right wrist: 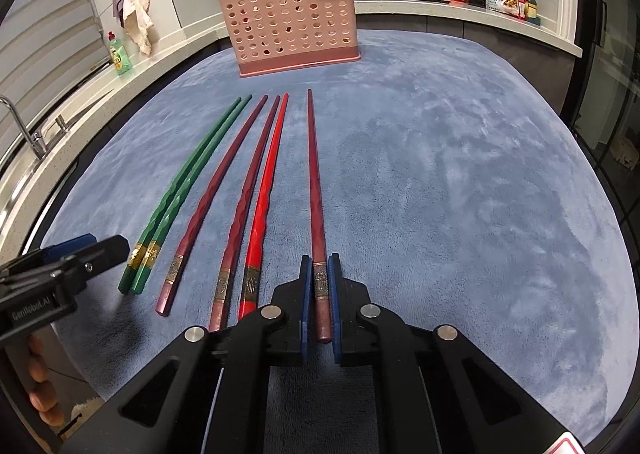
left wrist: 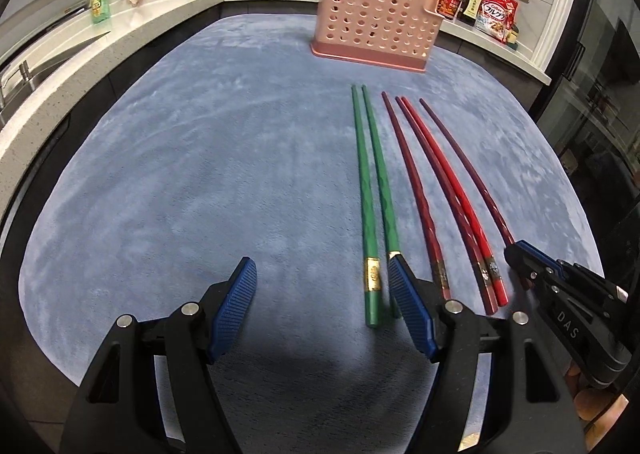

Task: Organize utensils
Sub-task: 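Grasp a dark red chopstick with the right tool while the left tool grasps a green chopstick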

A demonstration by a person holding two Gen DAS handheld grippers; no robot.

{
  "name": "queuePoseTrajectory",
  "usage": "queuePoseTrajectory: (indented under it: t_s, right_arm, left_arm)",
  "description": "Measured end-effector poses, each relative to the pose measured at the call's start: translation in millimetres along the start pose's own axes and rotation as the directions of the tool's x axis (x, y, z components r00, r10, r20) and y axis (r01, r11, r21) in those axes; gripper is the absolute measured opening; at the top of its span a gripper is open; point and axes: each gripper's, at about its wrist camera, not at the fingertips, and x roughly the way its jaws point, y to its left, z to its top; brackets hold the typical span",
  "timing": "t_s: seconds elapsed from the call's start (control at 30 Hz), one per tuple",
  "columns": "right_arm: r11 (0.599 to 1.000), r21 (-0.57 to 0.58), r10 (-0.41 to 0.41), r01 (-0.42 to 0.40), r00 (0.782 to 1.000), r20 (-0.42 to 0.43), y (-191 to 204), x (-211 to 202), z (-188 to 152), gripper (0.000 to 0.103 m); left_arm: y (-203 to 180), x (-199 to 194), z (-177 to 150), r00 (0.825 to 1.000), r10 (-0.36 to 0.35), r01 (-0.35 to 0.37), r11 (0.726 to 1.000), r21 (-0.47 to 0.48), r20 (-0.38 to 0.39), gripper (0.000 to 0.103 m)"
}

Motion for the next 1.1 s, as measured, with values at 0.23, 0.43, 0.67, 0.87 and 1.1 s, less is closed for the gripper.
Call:
queuePoseTrajectory:
  t_s: [0.23,0.43,0.67,0.87,1.1]
  right_arm:
    - [1.000,0.003,0.003,-0.003,1.000,0.001,-1,1,-1,0.007]
    - [1.000,0.003,0.003,-0.003,1.000,0.002,-1,1,-1,0.007]
    - [1.000,0.002,0.002,-0.002,1.000,0.002,-1,1,-1,0.008]
    - [1.000,0.002,0.003,-0.003,1.000,0.000,-1,1,-1,0.008]
    - [1.000,0.010,0.012,-0.012,1.000,-0.005,-1,-2,0,0.007]
  left_arm:
    - [-3,8,-2,1.000,0.005,-0.005,1.000,0.003,-0.014,0.063]
    - [-3,11,-3,1.000,0.030,-0.030,0.999,0.023,-0.006,0.059]
    - [-6,12,-2,0.999,0.050,-0.050,0.998,0.034,-0.002,0.045]
    - [1,11,0,1.000,0.004,-0.003,1.000,0.008,-0.012,0.016]
    - [3,10,0,0.999,-0.025,0.025,1.000,0.006,-0.025,0.009]
